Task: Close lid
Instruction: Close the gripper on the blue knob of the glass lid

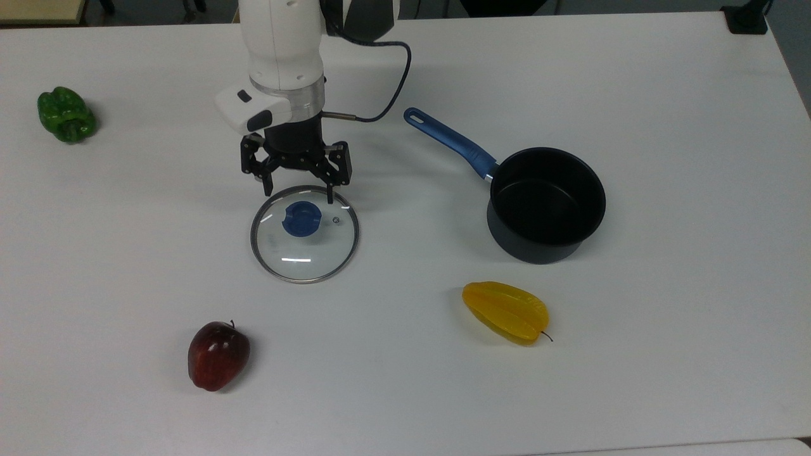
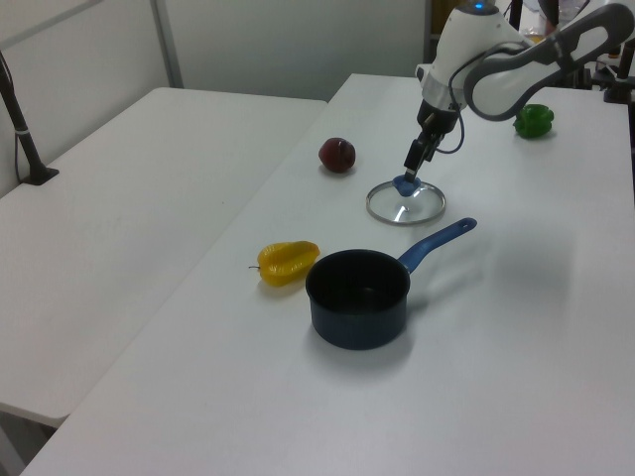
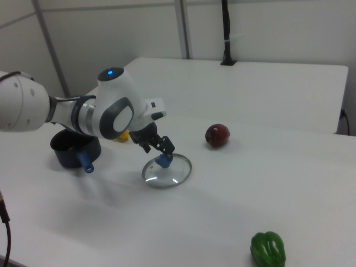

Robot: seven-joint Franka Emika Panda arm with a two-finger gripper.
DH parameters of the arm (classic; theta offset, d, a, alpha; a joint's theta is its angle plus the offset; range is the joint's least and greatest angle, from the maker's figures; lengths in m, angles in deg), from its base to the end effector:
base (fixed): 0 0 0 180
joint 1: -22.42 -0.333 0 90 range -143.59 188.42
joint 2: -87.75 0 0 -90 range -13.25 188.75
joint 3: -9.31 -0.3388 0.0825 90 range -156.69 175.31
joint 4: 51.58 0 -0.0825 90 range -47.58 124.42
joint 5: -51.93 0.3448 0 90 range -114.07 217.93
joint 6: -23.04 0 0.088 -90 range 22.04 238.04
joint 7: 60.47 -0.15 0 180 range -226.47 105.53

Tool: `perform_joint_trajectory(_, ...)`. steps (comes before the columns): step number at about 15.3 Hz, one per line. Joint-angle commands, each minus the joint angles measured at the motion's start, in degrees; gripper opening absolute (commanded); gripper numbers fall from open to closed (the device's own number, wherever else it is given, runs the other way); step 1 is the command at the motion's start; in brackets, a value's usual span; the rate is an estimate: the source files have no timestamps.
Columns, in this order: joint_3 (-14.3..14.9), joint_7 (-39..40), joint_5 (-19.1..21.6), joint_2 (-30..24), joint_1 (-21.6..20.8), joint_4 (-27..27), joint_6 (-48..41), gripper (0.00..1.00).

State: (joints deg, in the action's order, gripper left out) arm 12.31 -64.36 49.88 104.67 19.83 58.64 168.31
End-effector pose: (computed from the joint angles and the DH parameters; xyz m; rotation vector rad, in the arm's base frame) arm 0.6325 -0.0029 0.3758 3.0718 -0.0679 0.4922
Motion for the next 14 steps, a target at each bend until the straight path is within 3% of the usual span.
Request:
perform_joint_trajectory(1,-0.01,-0.42,0.11,2.14,-0.23,1.05,6.07,1.0)
perform_joint_trajectory(11,-0.1,-0.24,-3.31,3.82,-0.23,0.87,7.66,1.0)
perform_joint_trajectory(12,-0.1,-0.24,-3.31,3.9,-0.14,0.87,7.66,0.97)
perform_joint_trajectory(14,-0.1,-0.24,-3.31,3.82,-0.14,0.87,7.66,0.83)
